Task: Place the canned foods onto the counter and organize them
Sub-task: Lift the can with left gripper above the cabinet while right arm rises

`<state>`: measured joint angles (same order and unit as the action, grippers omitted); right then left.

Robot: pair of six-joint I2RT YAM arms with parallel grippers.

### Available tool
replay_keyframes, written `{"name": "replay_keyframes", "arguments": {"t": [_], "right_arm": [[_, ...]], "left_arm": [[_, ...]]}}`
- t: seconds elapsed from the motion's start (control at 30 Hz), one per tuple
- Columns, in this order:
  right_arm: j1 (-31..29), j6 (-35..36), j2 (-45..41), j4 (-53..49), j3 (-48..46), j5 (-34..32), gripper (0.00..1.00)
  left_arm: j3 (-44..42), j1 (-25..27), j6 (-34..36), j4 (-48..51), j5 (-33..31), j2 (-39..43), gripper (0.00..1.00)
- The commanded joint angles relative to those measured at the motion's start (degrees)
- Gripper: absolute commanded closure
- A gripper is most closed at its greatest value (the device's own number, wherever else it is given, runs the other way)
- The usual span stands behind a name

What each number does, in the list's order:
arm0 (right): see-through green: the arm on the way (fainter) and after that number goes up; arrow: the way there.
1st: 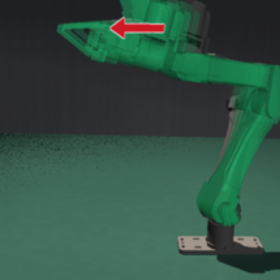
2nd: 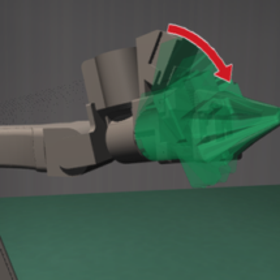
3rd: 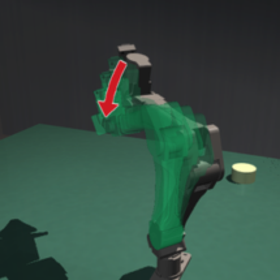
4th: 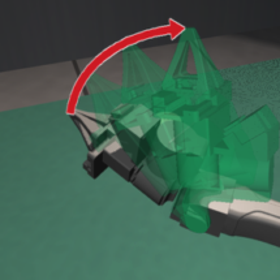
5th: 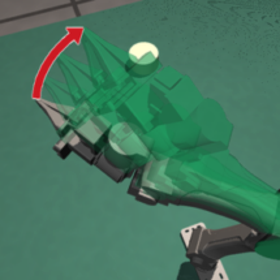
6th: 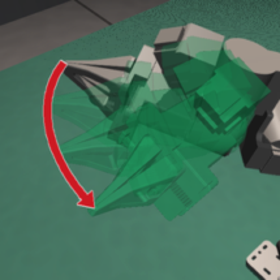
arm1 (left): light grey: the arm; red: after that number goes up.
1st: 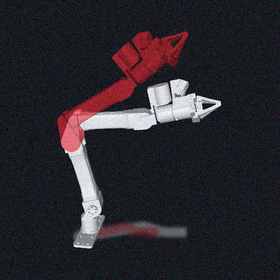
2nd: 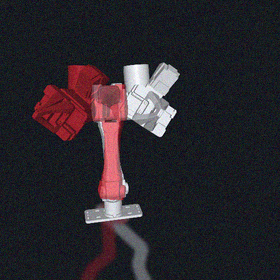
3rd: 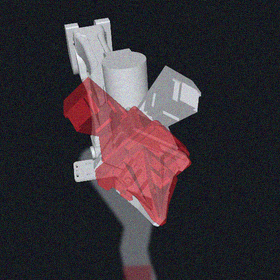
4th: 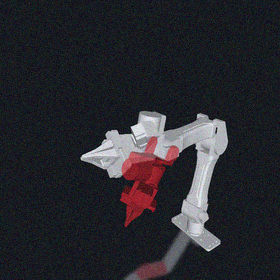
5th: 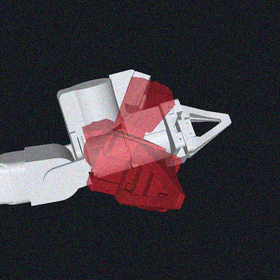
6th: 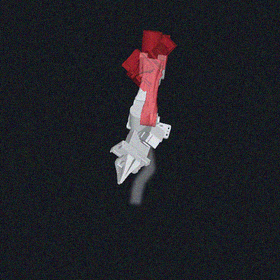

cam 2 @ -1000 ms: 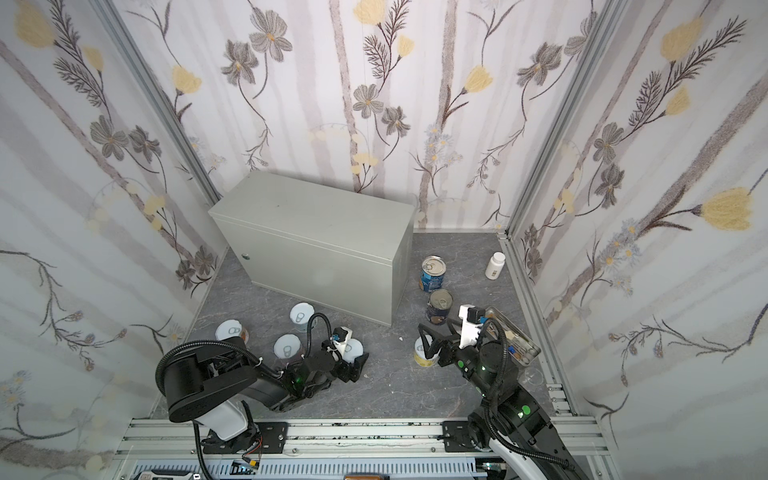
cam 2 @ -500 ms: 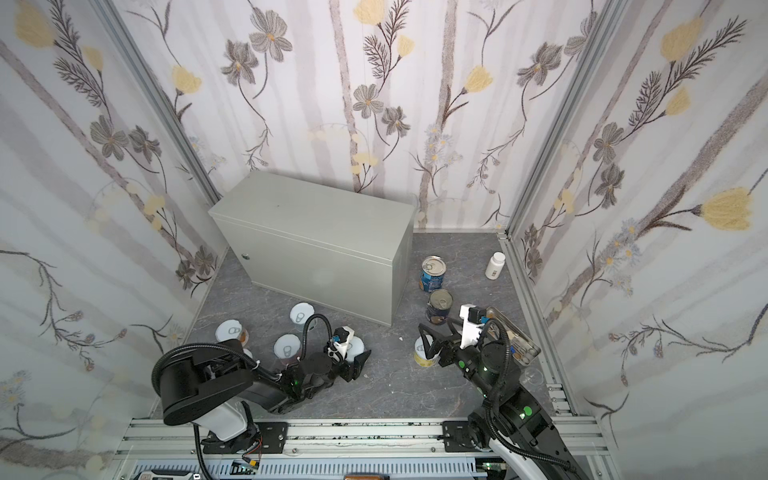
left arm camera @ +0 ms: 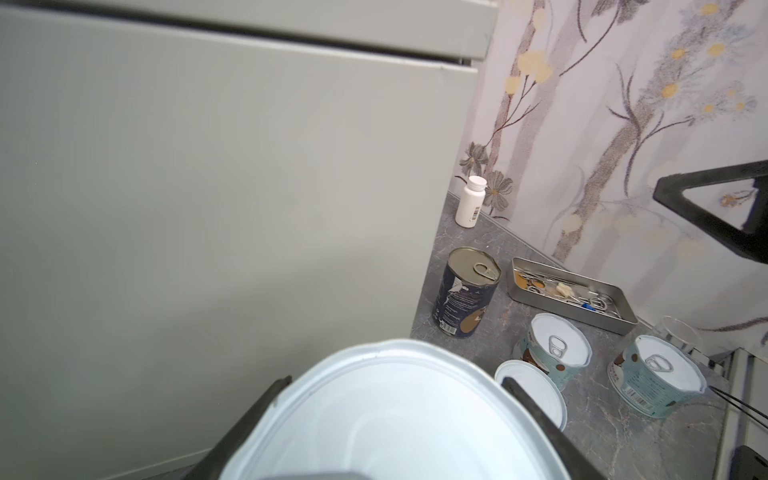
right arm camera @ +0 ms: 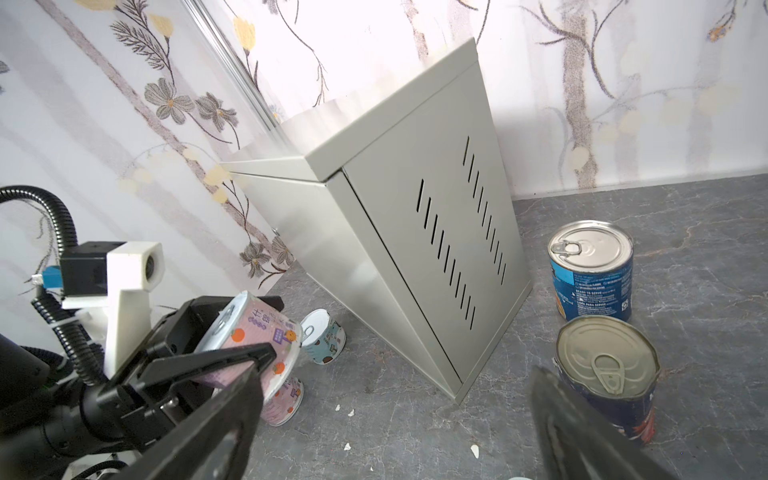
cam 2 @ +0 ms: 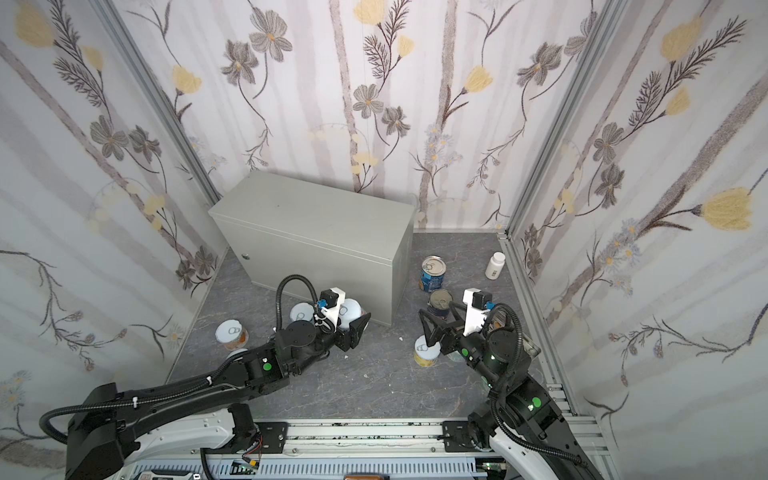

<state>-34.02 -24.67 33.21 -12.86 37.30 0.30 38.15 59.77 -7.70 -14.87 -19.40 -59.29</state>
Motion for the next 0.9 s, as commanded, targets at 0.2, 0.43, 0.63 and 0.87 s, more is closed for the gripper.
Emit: {"name": "replay_keyframes", "arguments": {"t": [0.2, 0.43, 0.63, 0.87], "right_arm": [[0.0, 6.6, 12.2, 2.1, 15.4, 1.6, 0.0], [-0.1, 10.1, 22.7, 1.5, 27.1, 1.5, 0.0], [-0.1, 12.4, 32.2, 0.3, 38.6, 2.1, 0.0], [0.1, 14.9, 40.9, 1.5, 46.6, 2.1, 0.0]], "left_arm": [[20.9, -6.0, 1.2, 26.8, -2.0, 2.2, 0.36], [35.1, -10.0, 5.9, 34.5, -3.2, -2.0, 0.35], [45.5, -20.3, 6.2, 36.8, 2.2, -7.5, 0.35], [56.0, -29.3, 7.3, 36.9, 5.4, -17.0, 0.34]]}}
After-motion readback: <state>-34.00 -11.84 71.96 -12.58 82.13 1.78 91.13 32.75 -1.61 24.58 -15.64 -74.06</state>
